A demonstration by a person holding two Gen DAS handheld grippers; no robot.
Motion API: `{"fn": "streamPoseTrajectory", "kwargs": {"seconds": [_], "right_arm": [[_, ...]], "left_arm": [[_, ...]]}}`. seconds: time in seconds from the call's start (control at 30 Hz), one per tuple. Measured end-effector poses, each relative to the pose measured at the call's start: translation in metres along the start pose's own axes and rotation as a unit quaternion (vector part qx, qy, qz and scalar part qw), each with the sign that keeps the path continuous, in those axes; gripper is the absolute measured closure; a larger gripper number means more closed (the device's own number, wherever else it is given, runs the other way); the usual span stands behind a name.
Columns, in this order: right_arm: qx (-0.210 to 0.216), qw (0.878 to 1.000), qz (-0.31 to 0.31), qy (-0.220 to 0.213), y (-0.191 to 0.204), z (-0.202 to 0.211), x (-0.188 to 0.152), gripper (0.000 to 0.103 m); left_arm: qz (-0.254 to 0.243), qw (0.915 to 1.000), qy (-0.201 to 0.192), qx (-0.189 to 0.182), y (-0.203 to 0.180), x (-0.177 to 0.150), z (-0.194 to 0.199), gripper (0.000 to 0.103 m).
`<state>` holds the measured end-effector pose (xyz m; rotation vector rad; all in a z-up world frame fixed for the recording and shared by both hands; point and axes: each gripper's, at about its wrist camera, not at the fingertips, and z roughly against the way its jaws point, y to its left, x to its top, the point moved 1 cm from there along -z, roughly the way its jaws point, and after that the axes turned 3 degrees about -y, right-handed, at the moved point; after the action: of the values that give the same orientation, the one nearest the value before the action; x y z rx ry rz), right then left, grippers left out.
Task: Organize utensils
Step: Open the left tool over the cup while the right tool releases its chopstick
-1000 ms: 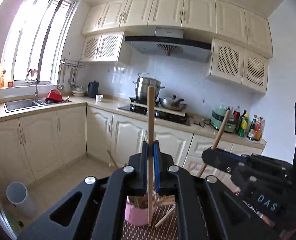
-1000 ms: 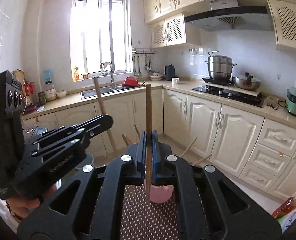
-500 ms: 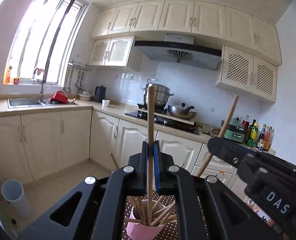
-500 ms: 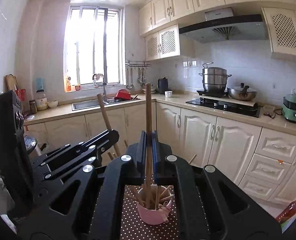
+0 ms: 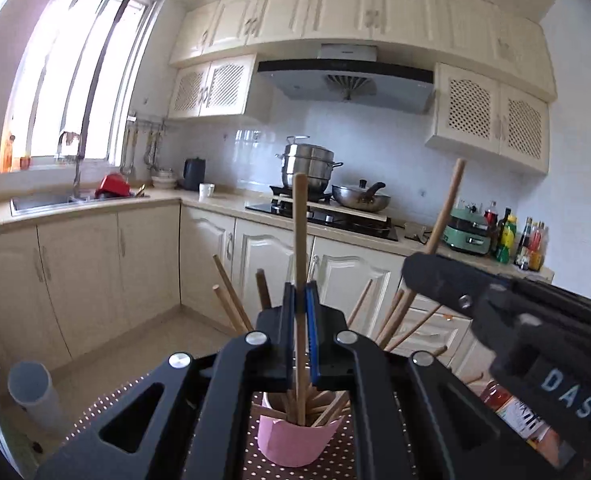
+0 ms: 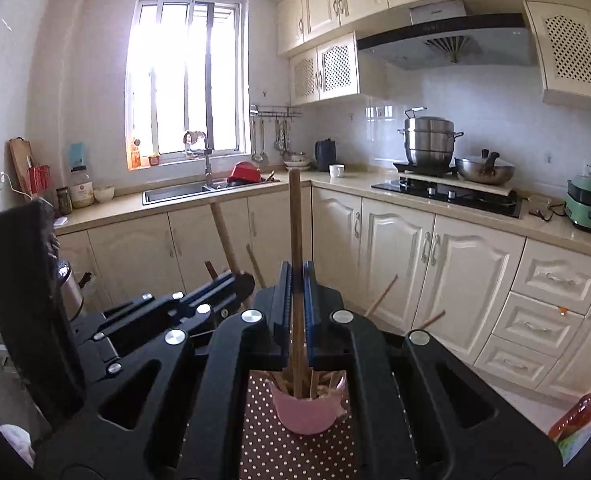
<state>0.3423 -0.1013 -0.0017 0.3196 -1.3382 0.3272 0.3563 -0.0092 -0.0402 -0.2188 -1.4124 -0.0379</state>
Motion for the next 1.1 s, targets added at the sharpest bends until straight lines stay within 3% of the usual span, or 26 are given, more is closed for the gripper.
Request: {"fn": "streamPoseTrajectory", "kwargs": {"seconds": [0.27,0.33,0.73,1.1], "right_arm": [[-0.006,1.0,0.002,0.02,-0.002,-0.004,-0.02,0.097],[-0.007,1.0,0.001,0.03,-0.002,-0.007,-0.023,0.097],[-0.011,0.999,-0.025,0.038,-0.013,-0.003,-0.029,0.096],[-0.012,0.999,-0.043,0.024,-0.017,0.02,-0.025,0.095]], "left_arm": [[-0.023,0.9996,0.01,0.015,0.001,-0.005,0.002,0.094],[-0.015,0.9996,0.023,0.012,0.003,-0.005,0.0,0.082],[0.013,0.9992,0.037,0.01,0.015,-0.001,0.009,0.051],[-0.014,0.9997,0.005,0.022,0.002,0.015,0.053,0.041]]}}
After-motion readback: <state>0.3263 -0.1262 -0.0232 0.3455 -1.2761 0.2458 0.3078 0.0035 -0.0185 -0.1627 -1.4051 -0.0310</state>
